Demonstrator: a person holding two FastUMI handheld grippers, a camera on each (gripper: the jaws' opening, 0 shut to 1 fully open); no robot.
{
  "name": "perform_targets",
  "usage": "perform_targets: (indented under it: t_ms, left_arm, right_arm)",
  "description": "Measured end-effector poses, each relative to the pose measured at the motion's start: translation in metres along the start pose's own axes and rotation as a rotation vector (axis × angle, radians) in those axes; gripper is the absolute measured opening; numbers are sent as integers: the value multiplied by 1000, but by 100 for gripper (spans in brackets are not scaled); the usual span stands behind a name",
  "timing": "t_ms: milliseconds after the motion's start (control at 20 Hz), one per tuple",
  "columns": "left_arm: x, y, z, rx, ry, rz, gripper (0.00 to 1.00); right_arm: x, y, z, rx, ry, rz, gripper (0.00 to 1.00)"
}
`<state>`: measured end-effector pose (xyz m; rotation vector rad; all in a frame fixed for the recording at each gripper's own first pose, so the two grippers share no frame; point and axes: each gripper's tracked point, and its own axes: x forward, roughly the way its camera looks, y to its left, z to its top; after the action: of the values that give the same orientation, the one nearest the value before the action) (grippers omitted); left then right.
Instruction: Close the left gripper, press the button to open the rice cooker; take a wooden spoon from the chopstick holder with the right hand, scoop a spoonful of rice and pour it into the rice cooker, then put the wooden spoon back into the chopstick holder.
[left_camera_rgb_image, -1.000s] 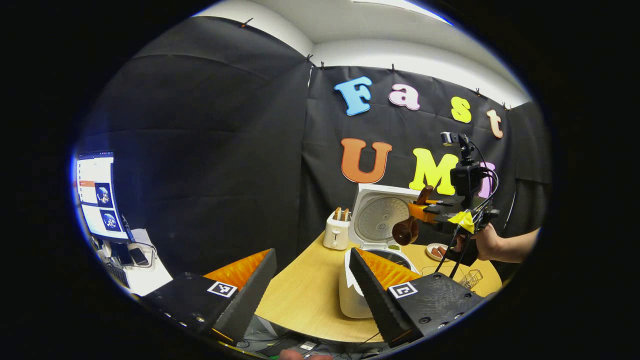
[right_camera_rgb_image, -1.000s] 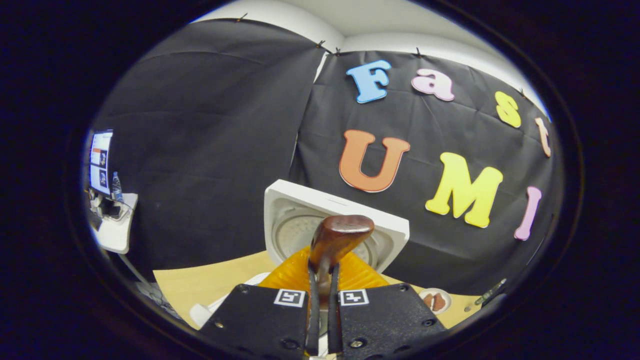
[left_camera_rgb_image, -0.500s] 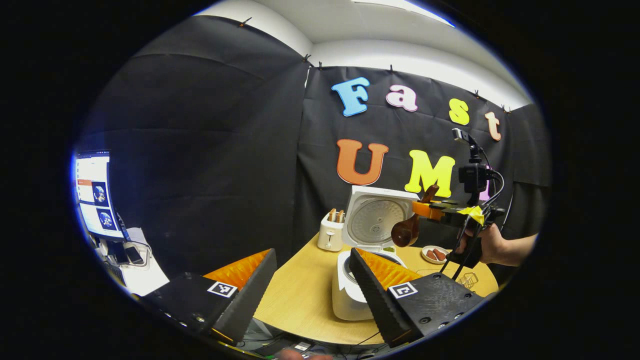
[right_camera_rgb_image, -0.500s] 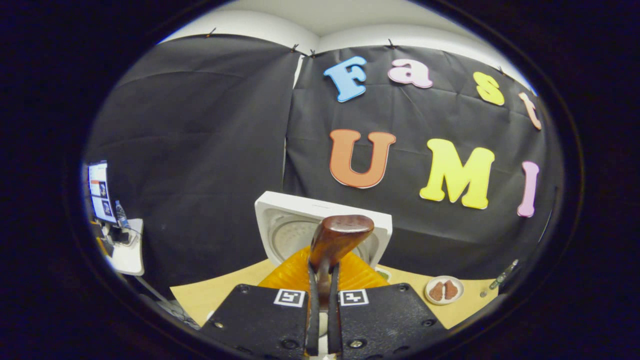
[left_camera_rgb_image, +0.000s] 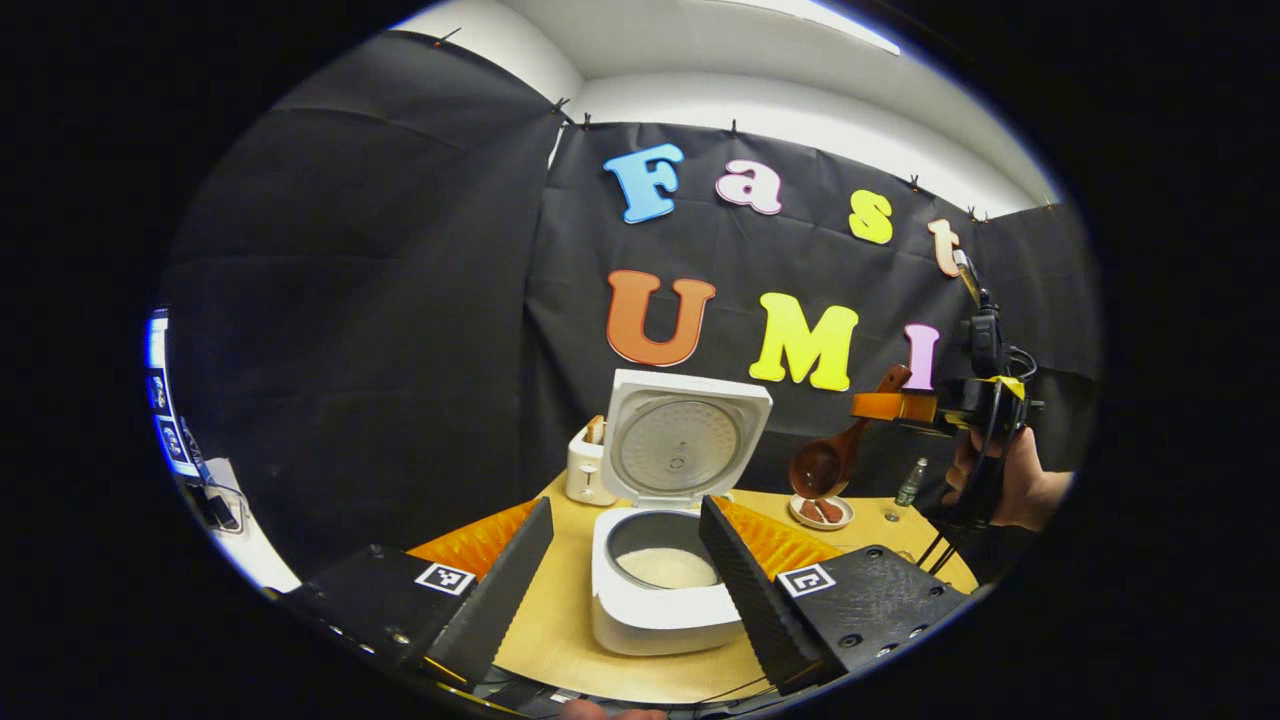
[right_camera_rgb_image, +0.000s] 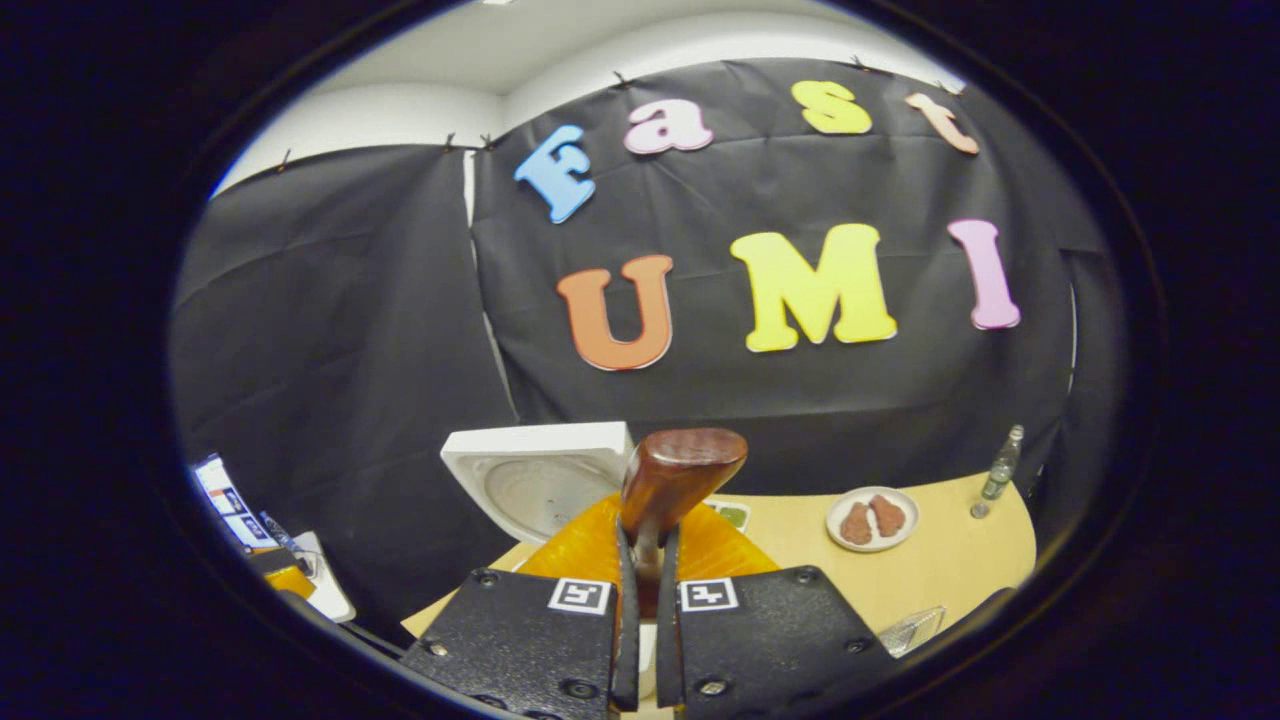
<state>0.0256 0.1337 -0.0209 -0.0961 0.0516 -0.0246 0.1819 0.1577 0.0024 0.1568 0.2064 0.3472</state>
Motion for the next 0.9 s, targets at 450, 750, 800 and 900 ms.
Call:
perform_targets:
  t_ms: [450,750,800,900]
  left_arm:
    - [50,-67,-4,18,-17,-116,95]
    - [62,-84,-7,21,-4,-94,95]
    - [63,-87,-11,22,7,-91,94]
    - [65,-93,-12,29,22,-86,94]
  right_arm:
    - [-79,-176,-18,99,24,-307,12]
    - [-97,-246,-72,163,120,-420,12]
    - [-95,-252,-78,175,129,-425,12]
    - [-90,-264,-94,191,150,-435,12]
